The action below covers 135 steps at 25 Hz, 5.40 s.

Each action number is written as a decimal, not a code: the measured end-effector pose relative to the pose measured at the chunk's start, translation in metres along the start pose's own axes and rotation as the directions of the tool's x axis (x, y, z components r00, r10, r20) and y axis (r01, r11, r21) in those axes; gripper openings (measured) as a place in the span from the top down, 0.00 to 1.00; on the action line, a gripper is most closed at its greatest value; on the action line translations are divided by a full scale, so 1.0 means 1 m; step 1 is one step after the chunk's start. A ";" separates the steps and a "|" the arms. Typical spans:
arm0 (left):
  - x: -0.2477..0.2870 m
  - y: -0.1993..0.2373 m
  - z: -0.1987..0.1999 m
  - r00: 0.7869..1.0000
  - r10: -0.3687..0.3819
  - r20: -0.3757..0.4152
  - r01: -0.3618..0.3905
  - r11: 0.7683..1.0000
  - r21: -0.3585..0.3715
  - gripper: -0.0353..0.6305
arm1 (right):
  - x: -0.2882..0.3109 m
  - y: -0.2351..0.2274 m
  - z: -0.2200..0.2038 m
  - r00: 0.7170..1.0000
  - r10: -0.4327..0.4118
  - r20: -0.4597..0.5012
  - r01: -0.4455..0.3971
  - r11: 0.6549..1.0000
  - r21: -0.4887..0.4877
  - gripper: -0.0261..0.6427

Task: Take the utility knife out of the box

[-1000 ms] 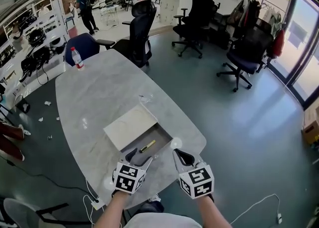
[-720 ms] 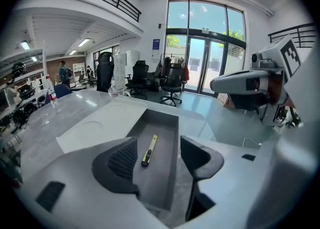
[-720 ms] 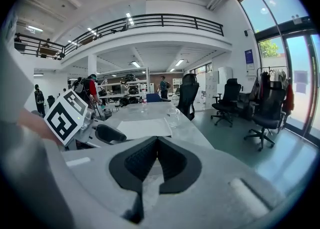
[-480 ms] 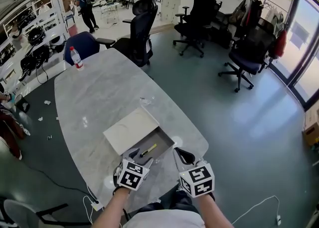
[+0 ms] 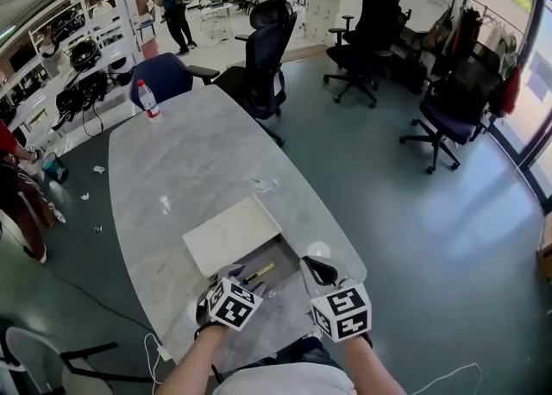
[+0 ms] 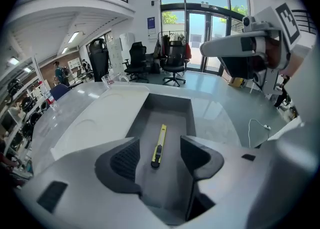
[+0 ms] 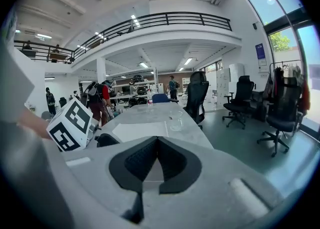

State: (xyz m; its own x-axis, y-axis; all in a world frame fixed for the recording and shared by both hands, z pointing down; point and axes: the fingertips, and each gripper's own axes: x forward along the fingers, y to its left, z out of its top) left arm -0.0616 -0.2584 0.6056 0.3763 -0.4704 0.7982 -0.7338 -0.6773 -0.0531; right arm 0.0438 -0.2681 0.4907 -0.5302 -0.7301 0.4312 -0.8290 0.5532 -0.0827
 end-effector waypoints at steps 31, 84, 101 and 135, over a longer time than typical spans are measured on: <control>0.059 -0.004 -0.017 0.971 -0.070 -0.229 0.076 0.997 0.016 0.62 | 0.032 -0.049 -0.009 0.991 0.126 -0.048 -0.126 0.992 0.007 0.95; 0.005 -0.021 0.049 0.997 -0.050 0.062 0.052 0.998 -0.039 0.85 | -0.013 -0.044 -0.007 1.000 0.009 0.007 -0.009 0.999 0.032 0.95; -0.075 0.010 0.100 0.930 0.091 0.357 -0.031 0.985 -0.170 0.85 | -0.018 -0.036 0.012 0.999 0.017 0.041 -0.017 1.000 0.001 0.95; -0.127 0.050 0.117 0.740 0.366 0.564 -0.172 0.914 -0.367 0.85 | -0.032 -0.068 0.058 0.987 -0.005 0.161 0.002 1.000 0.018 0.95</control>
State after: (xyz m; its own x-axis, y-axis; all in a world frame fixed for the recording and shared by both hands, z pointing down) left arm -0.0801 -0.2991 0.4313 0.3294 -0.9150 0.2328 -0.9431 -0.3308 0.0342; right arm 0.1070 -0.3053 0.4302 -0.5481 -0.7876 0.2815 -0.8329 0.5447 -0.0977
